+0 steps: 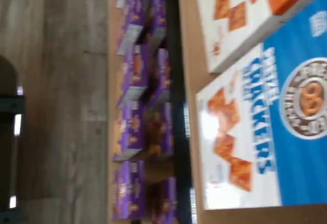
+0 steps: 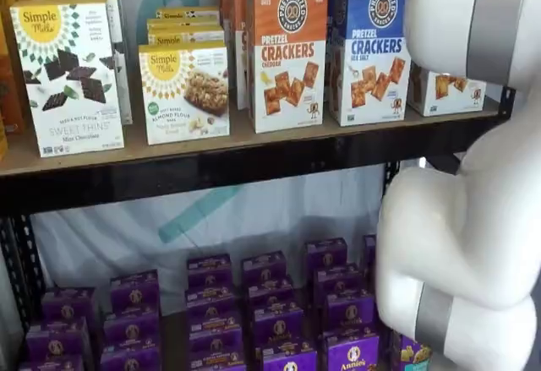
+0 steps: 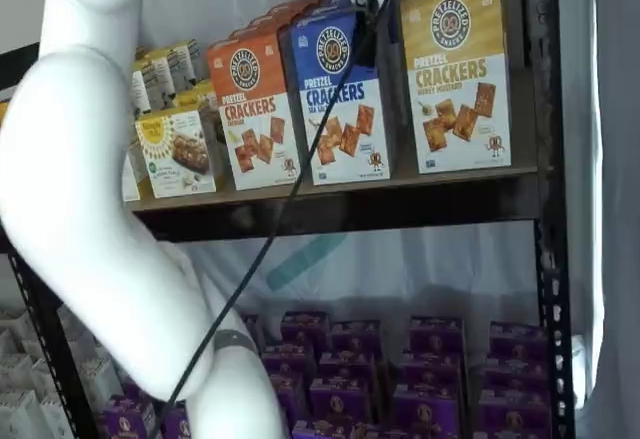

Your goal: Retrieve the yellow and white box located on the top shelf, the sixth one from the left

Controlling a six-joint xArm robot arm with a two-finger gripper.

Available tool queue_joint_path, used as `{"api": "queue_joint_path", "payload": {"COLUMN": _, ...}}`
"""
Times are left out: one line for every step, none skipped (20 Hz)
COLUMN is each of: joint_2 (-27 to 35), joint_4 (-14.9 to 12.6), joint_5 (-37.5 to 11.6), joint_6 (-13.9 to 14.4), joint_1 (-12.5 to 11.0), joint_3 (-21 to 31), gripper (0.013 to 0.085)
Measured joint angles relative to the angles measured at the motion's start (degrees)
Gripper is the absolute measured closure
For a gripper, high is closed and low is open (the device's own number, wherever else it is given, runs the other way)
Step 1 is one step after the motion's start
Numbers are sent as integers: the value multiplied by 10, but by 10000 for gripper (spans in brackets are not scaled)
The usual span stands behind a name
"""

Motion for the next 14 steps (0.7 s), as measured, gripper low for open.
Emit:
{"api": "queue_joint_path", "payload": {"joint_2": 0, "joint_4": 13, "joint_5": -8, "joint_6": 0, "joint_1": -6, "joint_3": 1, "gripper": 130}}
{"api": "queue_joint_path", "payload": {"joint_2": 0, "joint_4": 26, "joint_5": -18, "joint_6": 0, "joint_1": -11, "joint_3": 3, "gripper": 130}}
{"api": "queue_joint_path", "payload": {"joint_2": -4, "joint_4": 43, "joint_5": -33, "joint_6": -1, "joint_1": -17, "joint_3": 8, "gripper": 130}}
{"api": "queue_joint_path", "payload": {"joint_2": -6, "joint_4": 54, "joint_5": -46, "joint_6": -2, "joint_1": -20, "joint_3": 12, "gripper": 130}}
{"api": "queue_joint_path", "payload": {"joint_2": -8, "joint_4": 63, "joint_5": -63, "joint_6": -4, "joint_1": -21, "joint_3": 16, "gripper": 130}}
{"api": "queue_joint_path", "payload": {"joint_2": -8, "joint_4": 67, "joint_5": -74, "joint_6": -6, "joint_1": -21, "joint_3": 17, "gripper": 130}}
{"api": "queue_joint_path", "payload": {"joint_2": -6, "joint_4": 71, "joint_5": -84, "joint_6": -7, "joint_1": -21, "joint_3": 17, "gripper": 130}}
{"api": "queue_joint_path", "payload": {"joint_2": -5, "joint_4": 74, "joint_5": -95, "joint_6": -9, "joint_1": -21, "joint_3": 17, "gripper": 130}}
{"api": "queue_joint_path", "payload": {"joint_2": -3, "joint_4": 77, "joint_5": -106, "joint_6": -11, "joint_1": -20, "joint_3": 17, "gripper": 130}}
{"api": "queue_joint_path", "payload": {"joint_2": -2, "joint_4": 79, "joint_5": -123, "joint_6": -15, "joint_1": -18, "joint_3": 20, "gripper": 130}}
{"api": "queue_joint_path", "payload": {"joint_2": 1, "joint_4": 79, "joint_5": -135, "joint_6": -18, "joint_1": -15, "joint_3": 19, "gripper": 130}}
{"api": "queue_joint_path", "payload": {"joint_2": 5, "joint_4": 77, "joint_5": -146, "joint_6": -21, "joint_1": -11, "joint_3": 18, "gripper": 130}}
{"api": "queue_joint_path", "payload": {"joint_2": 7, "joint_4": 76, "joint_5": -156, "joint_6": -23, "joint_1": -8, "joint_3": 17, "gripper": 130}}
{"api": "queue_joint_path", "payload": {"joint_2": 10, "joint_4": 73, "joint_5": -163, "joint_6": -25, "joint_1": -4, "joint_3": 15, "gripper": 130}}
